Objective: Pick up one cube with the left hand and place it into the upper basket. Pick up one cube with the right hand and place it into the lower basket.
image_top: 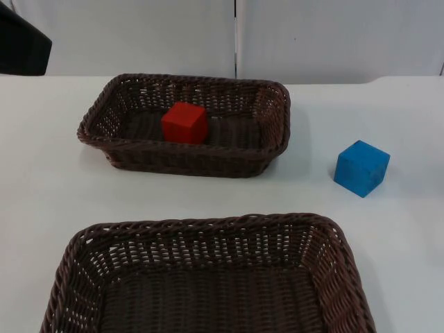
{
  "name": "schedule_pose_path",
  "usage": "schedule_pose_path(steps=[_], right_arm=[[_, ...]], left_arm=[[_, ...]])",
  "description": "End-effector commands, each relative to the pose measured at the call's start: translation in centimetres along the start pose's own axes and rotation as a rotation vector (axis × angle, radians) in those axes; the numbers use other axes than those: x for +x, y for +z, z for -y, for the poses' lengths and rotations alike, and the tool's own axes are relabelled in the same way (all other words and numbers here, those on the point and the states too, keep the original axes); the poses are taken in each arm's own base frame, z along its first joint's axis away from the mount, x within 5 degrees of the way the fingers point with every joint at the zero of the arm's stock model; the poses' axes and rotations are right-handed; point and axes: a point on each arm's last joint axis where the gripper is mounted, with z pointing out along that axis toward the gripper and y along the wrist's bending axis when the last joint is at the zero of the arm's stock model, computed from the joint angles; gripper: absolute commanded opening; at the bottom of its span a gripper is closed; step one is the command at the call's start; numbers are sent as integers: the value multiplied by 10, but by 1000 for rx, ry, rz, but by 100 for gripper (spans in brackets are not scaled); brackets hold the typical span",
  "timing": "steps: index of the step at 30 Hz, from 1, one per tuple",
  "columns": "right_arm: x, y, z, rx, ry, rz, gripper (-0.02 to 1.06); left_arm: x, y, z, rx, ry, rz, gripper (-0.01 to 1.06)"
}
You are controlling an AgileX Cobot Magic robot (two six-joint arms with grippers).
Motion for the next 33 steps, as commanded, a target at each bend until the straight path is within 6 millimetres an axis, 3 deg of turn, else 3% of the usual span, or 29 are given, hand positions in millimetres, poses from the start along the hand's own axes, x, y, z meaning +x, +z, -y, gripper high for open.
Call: schedule_pose_path(steps=[1, 9, 16, 20, 28, 33], right_arm=[[-10, 14, 2, 4, -16, -3, 105], [-11, 59, 3, -2, -56, -109, 105], [-12, 75, 2, -5, -68, -121, 105], [-13, 85, -9, -26, -111, -123, 105], [-10, 126, -55, -100, -292, -154, 105], [-25, 147, -76, -126, -359, -180, 105]], left_arm=[[1, 0, 0, -2, 5, -2, 100], [1, 0, 0, -5, 8, -2, 100], [1, 0, 0, -5, 8, -2, 100], [1, 0, 0, -3, 5, -1, 100], [1, 0, 0, -3, 5, -1, 100], [1, 0, 0, -2, 4, 0, 100]])
